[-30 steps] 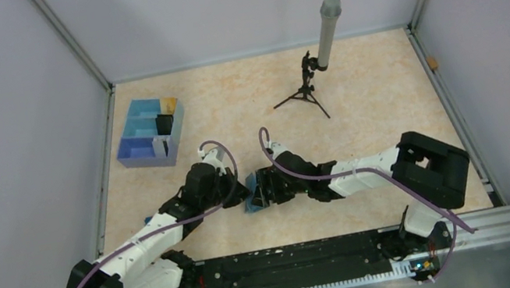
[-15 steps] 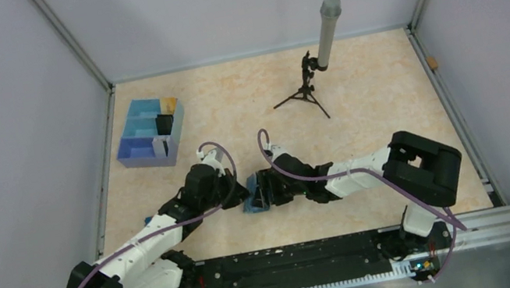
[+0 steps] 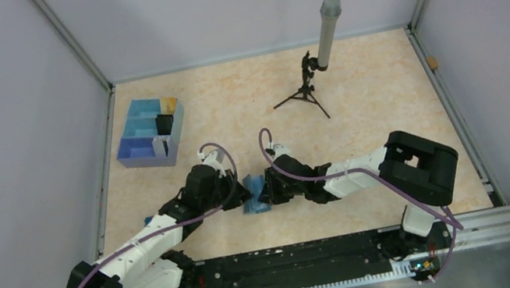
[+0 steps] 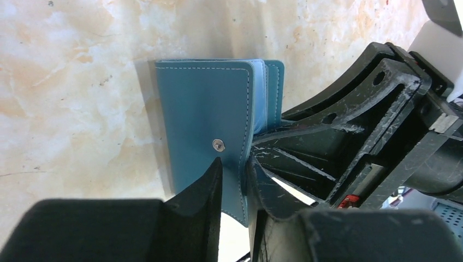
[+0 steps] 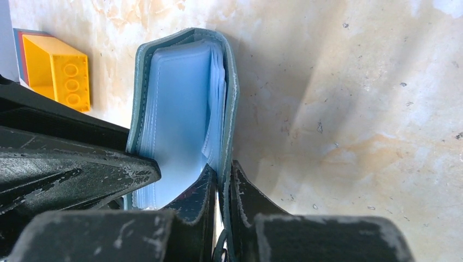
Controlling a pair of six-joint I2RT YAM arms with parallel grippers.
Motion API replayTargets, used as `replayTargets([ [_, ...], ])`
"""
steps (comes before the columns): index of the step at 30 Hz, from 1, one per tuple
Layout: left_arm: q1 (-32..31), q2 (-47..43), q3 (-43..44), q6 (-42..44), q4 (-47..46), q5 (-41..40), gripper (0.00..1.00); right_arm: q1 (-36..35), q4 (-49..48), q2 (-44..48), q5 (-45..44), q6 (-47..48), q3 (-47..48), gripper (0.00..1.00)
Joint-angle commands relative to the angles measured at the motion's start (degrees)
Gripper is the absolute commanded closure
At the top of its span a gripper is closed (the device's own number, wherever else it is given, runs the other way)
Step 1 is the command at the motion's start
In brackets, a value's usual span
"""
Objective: Put the credit cards into the card holder
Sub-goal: Open the card holder at the center of the board.
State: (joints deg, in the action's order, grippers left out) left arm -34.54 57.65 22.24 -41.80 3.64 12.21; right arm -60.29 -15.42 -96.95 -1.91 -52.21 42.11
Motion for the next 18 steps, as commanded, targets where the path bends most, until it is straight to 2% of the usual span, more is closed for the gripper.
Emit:
replayTargets([
  [1, 0.01, -0.01, 0.49, 3.74, 7.65, -4.86, 0.78, -0.72, 1.55, -0.90, -3.09, 0.83, 1.57, 1.00],
  [8, 0.04, -2.75, 1.50, 5.34, 11.96, -8.51, 0.79, -0.66, 4.20, 0.15, -5.21, 1.27, 1.35, 1.00],
  [12, 0.09, -2.56, 2.00, 4.91, 13.83, -10.42, 0.86, -0.73, 5.66, 0.51, -5.93, 1.82, 1.73, 1.00],
  [18, 0.07, -1.98, 1.94, 3.73, 15.90, -15.20, 0.88, -0.74, 7.64, 1.71, -7.04, 2.22, 1.40, 1.00],
])
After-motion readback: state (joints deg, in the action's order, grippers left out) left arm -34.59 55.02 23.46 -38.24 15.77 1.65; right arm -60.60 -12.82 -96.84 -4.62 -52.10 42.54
